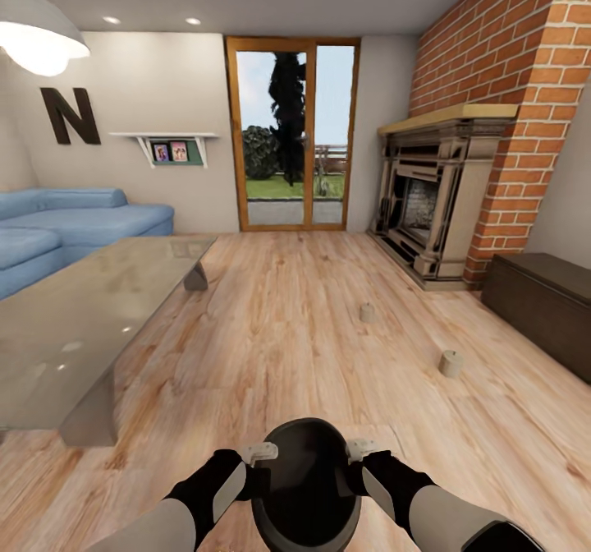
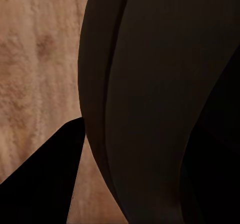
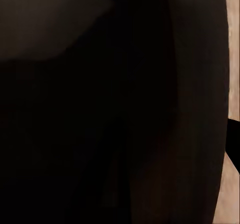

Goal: Place each of the two pumpkins and all three candles from the living room inside a cabinet in the living room (use any cabinet), then make sure every cabinet is closed, and position the cauldron so it is next to a table in the living room.

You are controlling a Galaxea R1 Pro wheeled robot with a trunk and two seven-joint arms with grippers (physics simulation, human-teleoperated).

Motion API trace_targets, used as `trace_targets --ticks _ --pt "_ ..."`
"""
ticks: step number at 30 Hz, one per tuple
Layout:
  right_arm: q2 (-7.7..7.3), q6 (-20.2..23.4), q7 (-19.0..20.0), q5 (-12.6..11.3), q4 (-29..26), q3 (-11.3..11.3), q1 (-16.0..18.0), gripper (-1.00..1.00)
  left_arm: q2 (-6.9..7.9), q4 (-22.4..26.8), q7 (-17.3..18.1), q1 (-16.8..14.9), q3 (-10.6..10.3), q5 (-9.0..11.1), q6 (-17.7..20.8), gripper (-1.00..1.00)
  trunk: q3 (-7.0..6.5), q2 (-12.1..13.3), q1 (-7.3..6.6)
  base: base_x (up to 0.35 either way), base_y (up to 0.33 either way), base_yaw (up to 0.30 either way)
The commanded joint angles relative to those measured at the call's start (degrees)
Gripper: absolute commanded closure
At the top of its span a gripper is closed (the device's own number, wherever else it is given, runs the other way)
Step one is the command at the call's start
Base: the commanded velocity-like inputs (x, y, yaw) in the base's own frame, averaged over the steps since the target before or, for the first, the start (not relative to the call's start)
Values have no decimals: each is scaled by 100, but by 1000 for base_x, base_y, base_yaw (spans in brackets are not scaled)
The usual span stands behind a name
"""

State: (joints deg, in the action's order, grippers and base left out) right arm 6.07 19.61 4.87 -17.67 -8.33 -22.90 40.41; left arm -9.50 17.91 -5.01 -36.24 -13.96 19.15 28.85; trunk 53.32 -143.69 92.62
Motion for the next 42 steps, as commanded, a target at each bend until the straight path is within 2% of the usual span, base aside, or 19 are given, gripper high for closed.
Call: trace_targets --ticks 1,17,32,42 --pt "-3 26 -4 -61 -2 -92 2 100 0 19 -44 -6 -28 11 24 100 2 -3 -2 -1 0 281" --pt "-1 26 2 -61 -2 -92 2 100 0 19 -44 -6 -28 10 24 100 -48 -3 -2 -62 7 274" --pt "-4 26 5 -61 -2 -86 2 100 0 16 -44 -6 -28 10 24 100 -51 -3 -2 -165 110 30" --pt "-3 26 4 -61 -2 -88 2 100 0 19 -44 -6 -28 10 24 100 -51 -3 -2 -164 183 243"
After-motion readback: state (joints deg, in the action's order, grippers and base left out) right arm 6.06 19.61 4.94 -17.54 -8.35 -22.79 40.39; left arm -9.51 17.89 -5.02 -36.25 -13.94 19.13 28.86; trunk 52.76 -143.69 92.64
